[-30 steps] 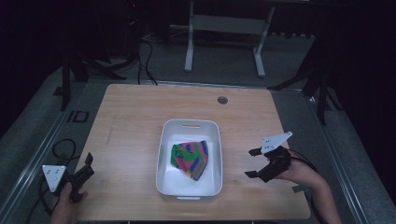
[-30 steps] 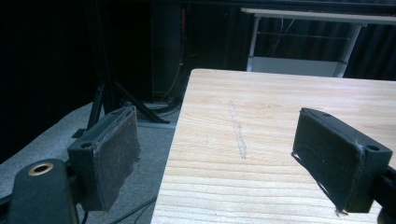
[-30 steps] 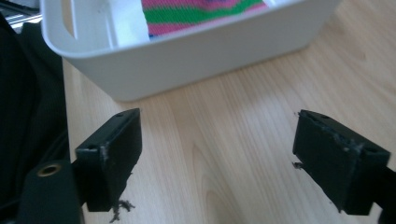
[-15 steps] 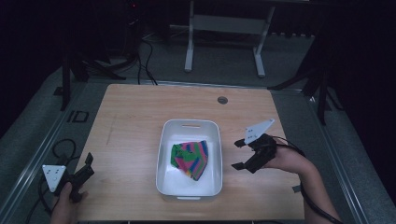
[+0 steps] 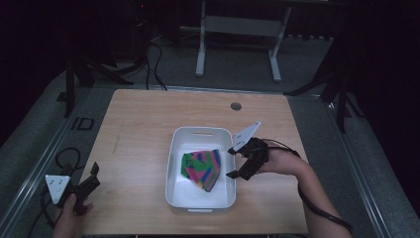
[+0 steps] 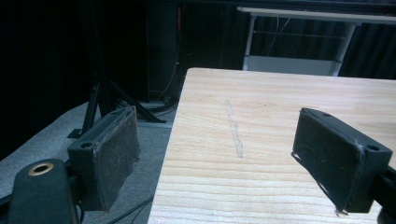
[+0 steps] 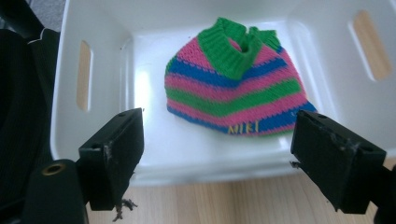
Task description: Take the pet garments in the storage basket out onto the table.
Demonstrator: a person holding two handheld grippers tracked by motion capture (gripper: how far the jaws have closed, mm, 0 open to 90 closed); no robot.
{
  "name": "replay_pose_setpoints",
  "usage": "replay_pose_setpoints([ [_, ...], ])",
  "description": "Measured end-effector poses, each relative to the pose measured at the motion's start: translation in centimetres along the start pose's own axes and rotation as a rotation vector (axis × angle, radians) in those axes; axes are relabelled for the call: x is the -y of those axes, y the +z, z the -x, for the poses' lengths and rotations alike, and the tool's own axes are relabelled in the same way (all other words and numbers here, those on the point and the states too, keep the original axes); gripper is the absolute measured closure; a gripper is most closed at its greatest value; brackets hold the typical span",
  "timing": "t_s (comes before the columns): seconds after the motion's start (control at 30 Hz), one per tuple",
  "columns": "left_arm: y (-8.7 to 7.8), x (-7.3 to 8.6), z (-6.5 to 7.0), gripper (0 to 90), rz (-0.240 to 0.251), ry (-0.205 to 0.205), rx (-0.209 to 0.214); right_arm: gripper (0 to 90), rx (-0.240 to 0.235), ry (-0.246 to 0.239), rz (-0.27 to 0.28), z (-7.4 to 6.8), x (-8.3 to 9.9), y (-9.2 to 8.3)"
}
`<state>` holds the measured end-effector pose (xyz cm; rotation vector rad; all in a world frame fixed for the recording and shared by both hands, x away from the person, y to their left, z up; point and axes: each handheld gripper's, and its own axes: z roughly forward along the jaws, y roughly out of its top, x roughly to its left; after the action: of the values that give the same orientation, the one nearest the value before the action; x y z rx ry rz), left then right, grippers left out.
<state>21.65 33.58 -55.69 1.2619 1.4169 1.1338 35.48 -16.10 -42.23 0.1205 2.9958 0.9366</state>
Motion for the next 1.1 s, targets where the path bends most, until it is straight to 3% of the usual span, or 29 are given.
replay_pose_setpoints([
  [0.63, 0.0, 0.0, -0.1, 15.1, 0.001, -0.001, 0.012, 17.3, -0.079, -0.030, -0.080, 1.6, -4.3, 7.0],
  [0.87, 0.0, 0.0, -0.1, 15.1, 0.001, 0.001, 0.013, 17.3, -0.073, -0.030, -0.130, 2.0, -4.9, 9.0],
  [1.03, 0.0, 0.0, -0.1, 15.1, 0.001, 0.002, 0.014, 20.5, -0.067, -0.036, -0.242, 2.3, -5.4, 10.8],
  [1.1, 0.0, 0.0, -0.1, 15.1, 0.001, 0.001, 0.014, 21.2, -0.064, -0.033, -0.261, 2.3, -5.5, 11.2],
])
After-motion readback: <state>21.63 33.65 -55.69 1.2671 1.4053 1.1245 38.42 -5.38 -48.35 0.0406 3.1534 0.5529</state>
